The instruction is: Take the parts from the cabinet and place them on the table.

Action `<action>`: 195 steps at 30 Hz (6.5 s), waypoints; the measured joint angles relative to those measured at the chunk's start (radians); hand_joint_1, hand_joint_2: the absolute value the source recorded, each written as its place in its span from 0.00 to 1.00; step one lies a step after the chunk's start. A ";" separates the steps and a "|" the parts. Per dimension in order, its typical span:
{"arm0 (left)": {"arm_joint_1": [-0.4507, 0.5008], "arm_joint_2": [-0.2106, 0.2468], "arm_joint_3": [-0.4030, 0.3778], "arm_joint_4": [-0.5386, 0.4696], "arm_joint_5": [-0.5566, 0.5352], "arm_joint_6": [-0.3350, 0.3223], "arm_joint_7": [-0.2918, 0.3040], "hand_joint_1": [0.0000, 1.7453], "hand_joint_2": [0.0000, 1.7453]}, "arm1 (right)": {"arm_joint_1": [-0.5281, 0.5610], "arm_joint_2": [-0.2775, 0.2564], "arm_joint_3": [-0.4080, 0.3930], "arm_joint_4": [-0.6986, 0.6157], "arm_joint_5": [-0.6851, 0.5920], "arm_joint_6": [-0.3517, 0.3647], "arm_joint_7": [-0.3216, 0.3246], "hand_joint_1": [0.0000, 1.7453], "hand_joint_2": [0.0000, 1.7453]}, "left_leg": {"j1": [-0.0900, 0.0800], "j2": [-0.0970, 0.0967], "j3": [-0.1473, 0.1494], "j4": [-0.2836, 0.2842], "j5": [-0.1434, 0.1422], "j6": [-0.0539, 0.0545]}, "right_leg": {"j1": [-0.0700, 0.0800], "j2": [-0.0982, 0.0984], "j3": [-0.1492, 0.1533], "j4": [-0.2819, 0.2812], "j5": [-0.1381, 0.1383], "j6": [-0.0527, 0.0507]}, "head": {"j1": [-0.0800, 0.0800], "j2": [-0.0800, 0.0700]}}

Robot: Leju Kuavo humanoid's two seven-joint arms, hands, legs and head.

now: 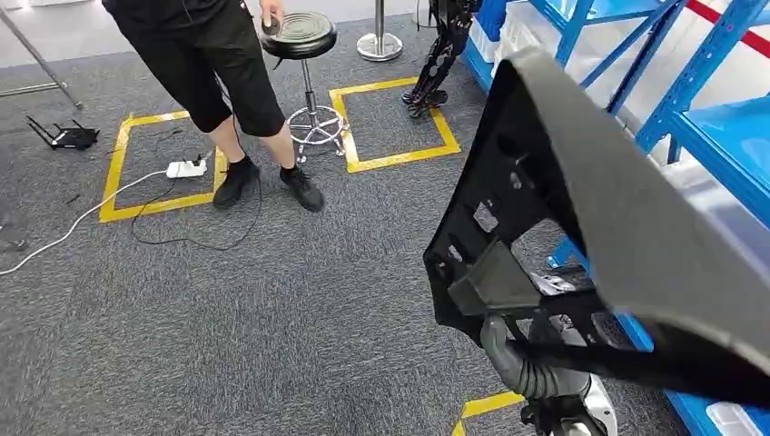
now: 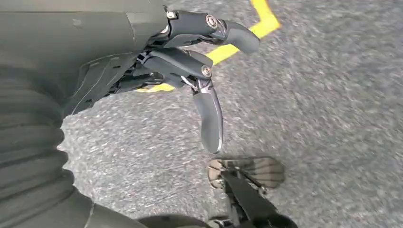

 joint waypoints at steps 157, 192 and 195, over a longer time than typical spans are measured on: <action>0.005 0.020 0.022 -0.006 -0.029 -0.105 -0.075 0.00 1.00 | 0.013 0.098 -0.024 0.068 -0.024 -0.006 0.024 1.00 1.00 | -0.005 0.164 0.040 0.007 -0.045 0.010 | 0.015 -0.061 0.003 -0.018 0.002 -0.003 | 0.008 0.000; 0.006 0.020 0.023 -0.006 -0.031 -0.117 -0.063 0.00 1.00 | 0.015 0.110 -0.039 0.076 -0.032 -0.001 0.036 1.00 1.00 | 0.012 0.160 -0.027 0.100 -0.024 -0.010 | 0.002 -0.042 0.056 -0.010 -0.036 -0.031 | 0.009 0.000; 0.003 0.021 0.022 -0.006 -0.031 -0.118 -0.063 0.00 1.00 | 0.015 0.113 -0.040 0.076 -0.033 0.000 0.037 1.00 1.00 | -0.001 0.165 0.022 0.015 -0.032 0.002 | 0.008 -0.044 0.060 -0.016 -0.056 -0.013 | 0.012 0.000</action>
